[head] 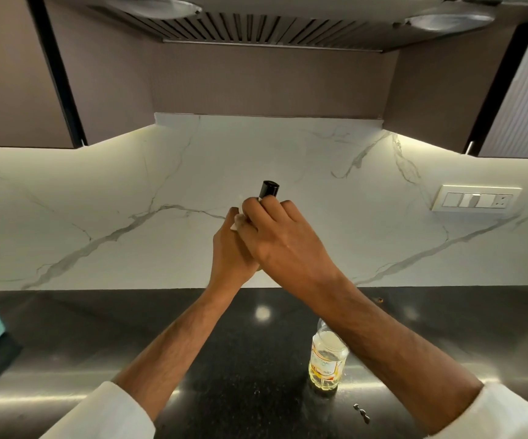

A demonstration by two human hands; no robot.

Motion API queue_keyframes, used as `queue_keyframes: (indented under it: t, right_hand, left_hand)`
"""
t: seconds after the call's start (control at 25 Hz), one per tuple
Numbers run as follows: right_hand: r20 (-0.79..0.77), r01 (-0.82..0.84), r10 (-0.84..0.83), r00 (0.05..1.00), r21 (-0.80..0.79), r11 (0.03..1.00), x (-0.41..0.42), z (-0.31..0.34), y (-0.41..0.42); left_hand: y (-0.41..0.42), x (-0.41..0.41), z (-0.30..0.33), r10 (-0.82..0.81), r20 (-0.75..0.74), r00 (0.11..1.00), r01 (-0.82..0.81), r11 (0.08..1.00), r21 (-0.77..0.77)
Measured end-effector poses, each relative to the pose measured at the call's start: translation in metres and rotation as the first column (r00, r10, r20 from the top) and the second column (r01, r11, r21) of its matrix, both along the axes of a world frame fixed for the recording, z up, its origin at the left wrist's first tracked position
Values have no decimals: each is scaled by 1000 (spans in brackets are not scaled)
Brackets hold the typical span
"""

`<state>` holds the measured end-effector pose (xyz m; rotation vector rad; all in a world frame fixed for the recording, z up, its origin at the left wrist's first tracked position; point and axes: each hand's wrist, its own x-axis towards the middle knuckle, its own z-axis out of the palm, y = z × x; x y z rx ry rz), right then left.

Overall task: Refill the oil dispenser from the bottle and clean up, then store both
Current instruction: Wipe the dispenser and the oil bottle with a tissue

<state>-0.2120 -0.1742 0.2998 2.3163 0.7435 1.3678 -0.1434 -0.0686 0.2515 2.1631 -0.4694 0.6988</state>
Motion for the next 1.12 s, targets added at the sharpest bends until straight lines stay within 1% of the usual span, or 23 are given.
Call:
queue_keyframes:
  t: [0.12,0.28,0.32,0.36,0.4,0.44,0.48,0.52,0.56,0.6,0.64,0.72,0.76,0.8,0.84,0.88,0.96,1.0,1.04,1.08,1.12]
  right_hand:
    - [-23,10,-11,1000,-20,1000,-5,-5,-3]
    - [-58,-56,56,997,-2,998,-11,-8,-20]
    - [-76,-52,54,996,28,998,-10,-11,-29]
    - [-97,-44,53,994,92,995,-7,-13,-38]
    - [-126,-49,77,989,211,976,-3,-17,-48]
    - [-163,-67,144,976,406,911,2,-20,-57]
    - [-198,-70,258,946,650,756,6,-23,-62]
    - [-212,-28,393,895,852,524,12,-27,-62]
    - [-209,60,515,832,955,291,16,-32,-58]
    - [-192,138,599,777,981,136,21,-38,-51]
    - [-174,193,673,719,980,48,25,-46,-41]
    - [-111,240,785,610,969,-50,27,-56,-19]
    - [-85,242,805,588,967,-74,27,-58,-11]
    - [-89,240,807,584,968,-68,29,-61,-5]
    - [-124,245,798,590,969,-31,31,-66,0]
    - [-189,254,779,598,966,39,33,-72,3]
    - [-367,293,717,592,927,233,40,-91,2]
    - [-473,329,679,561,880,342,43,-104,-1]
    - [-582,375,638,503,813,445,45,-118,-4]
    - [-671,432,603,431,740,515,47,-135,-7]
    - [-719,505,596,359,686,524,49,-154,-10]
  left_hand:
    - [3,-3,-5,-68,-42,997,60,986,-155]
    - [5,-6,-8,-162,-117,980,118,941,-317]
    - [7,-4,-8,-176,-136,975,118,927,-357]
    - [10,-1,-8,-189,-154,970,114,910,-398]
    - [12,0,-8,-208,-171,963,113,888,-445]
    - [15,2,-9,-241,-184,953,123,862,-492]
    - [17,2,-10,-280,-195,940,139,836,-531]
    - [18,1,-11,-323,-203,924,161,814,-558]
    - [19,-1,-12,-358,-208,910,182,798,-575]
    - [19,-1,-14,-376,-211,902,194,791,-580]
    - [20,-2,-16,-384,-210,899,199,786,-585]
    - [23,-4,-16,-405,-201,892,200,752,-628]
    - [27,-3,-17,-424,-199,883,201,727,-657]
    - [32,-2,-20,-443,-198,874,204,706,-678]
    - [38,-1,-24,-459,-195,867,213,695,-687]
    - [44,0,-29,-469,-194,861,217,686,-695]
    - [55,1,-39,-476,-210,854,213,689,-693]
    - [59,1,-44,-475,-228,850,205,698,-686]
    - [62,2,-49,-471,-250,846,196,711,-676]
    - [65,5,-56,-466,-277,840,185,726,-662]
    - [66,8,-63,-461,-308,832,173,743,-647]
